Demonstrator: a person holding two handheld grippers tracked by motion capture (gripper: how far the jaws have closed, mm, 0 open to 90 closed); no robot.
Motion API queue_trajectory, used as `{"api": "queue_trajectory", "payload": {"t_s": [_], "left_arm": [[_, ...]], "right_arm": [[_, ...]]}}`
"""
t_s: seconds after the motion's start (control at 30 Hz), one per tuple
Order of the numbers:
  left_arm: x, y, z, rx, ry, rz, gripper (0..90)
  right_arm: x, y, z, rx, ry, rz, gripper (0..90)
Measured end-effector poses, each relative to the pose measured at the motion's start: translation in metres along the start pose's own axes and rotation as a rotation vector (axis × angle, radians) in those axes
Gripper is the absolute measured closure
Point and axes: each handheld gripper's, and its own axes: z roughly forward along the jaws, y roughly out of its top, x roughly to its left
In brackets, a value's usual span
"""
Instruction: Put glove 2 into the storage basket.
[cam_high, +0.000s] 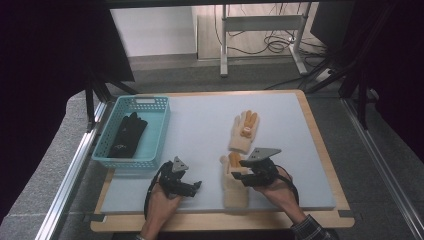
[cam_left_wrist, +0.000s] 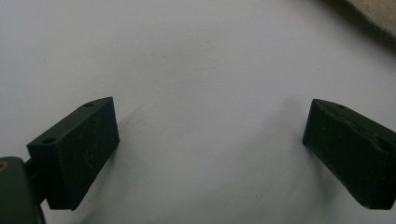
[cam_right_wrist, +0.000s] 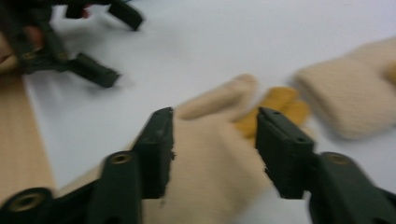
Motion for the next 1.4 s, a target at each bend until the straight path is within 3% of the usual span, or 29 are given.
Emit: {"api": "queue_trajectory", "payload": {"t_s": [0.07, 0.13, 0.23, 0.3, 0.57, 0.6, 0.8, 0.9, 1.03, 1.4], "left_arm": [[0.0, 0.0, 0.0, 0.0, 0.0, 0.0, 3.8], [0.0, 0.0, 0.0, 0.002, -0.001, 0.002, 3.8], [0.0, 0.0, 0.0, 0.003, -0.001, 0.002, 3.8], [0.0, 0.0, 0.0, 0.006, -0.001, 0.005, 3.8], [0.0, 0.0, 0.0, 0.005, -0.001, 0.005, 3.8], [0.0, 0.0, 0.0, 0.005, -0.001, 0.005, 3.8], [0.0, 0.0, 0.0, 0.006, -0.001, 0.005, 3.8], [0.0, 0.0, 0.0, 0.006, -0.001, 0.007, 3.8], [0.0, 0.0, 0.0, 0.006, -0.001, 0.007, 3.8], [0.0, 0.0, 0.0, 0.005, -0.001, 0.005, 3.8]], "right_arm": [[-0.01, 0.0, -0.002, 0.002, -0.032, 0.018, 63.8], [-0.022, -0.002, -0.001, 0.011, -0.074, 0.04, 70.2], [-0.039, -0.005, 0.006, 0.011, -0.1, 0.094, 71.7], [-0.043, -0.004, 0.011, -0.004, -0.079, 0.123, 70.9], [-0.03, 0.009, 0.042, 0.023, -0.022, 0.082, 68.6], [-0.025, 0.012, 0.054, 0.035, -0.007, 0.071, 68.2], [-0.008, 0.019, 0.079, 0.064, 0.023, 0.018, 65.2], [-0.009, 0.021, 0.077, 0.058, 0.016, 0.007, 62.7], [-0.021, 0.021, 0.066, 0.029, -0.016, 0.033, 58.0], [-0.081, 0.018, 0.041, -0.006, -0.166, 0.149, 48.6]]}}
